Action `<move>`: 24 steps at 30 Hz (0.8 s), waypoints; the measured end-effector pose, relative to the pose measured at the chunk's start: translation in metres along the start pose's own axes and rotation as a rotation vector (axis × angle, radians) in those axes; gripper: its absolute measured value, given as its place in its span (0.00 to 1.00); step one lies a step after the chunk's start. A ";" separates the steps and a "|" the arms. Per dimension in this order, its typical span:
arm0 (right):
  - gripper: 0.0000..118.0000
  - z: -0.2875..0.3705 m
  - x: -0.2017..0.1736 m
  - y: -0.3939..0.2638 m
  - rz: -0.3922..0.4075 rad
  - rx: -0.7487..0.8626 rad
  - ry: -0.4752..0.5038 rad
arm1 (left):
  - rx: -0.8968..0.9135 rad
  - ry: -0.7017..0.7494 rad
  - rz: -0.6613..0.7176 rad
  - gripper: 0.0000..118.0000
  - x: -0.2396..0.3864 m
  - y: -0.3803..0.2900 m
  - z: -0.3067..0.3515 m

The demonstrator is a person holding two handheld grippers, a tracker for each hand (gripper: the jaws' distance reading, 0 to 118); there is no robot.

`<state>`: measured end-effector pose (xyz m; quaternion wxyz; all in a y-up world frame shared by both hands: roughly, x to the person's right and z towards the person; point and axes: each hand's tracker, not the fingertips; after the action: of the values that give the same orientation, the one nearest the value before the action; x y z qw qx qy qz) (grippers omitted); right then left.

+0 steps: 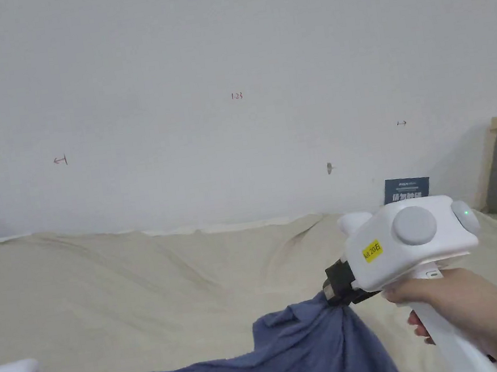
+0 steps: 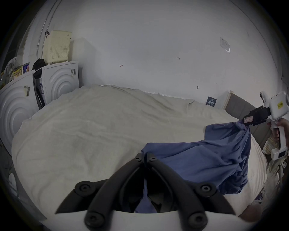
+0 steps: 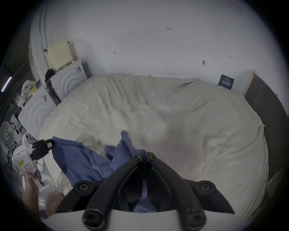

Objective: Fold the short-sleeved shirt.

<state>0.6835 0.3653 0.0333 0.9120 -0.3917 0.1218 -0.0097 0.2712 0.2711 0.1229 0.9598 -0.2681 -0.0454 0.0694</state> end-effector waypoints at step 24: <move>0.01 0.265 0.010 0.086 -0.113 0.523 -0.070 | 0.279 -0.166 -0.135 0.01 0.070 0.240 0.137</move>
<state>0.7471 0.6122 0.1452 0.9838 -0.1489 0.0618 -0.0781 0.2967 0.5553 0.1180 0.9831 -0.1220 -0.1323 0.0324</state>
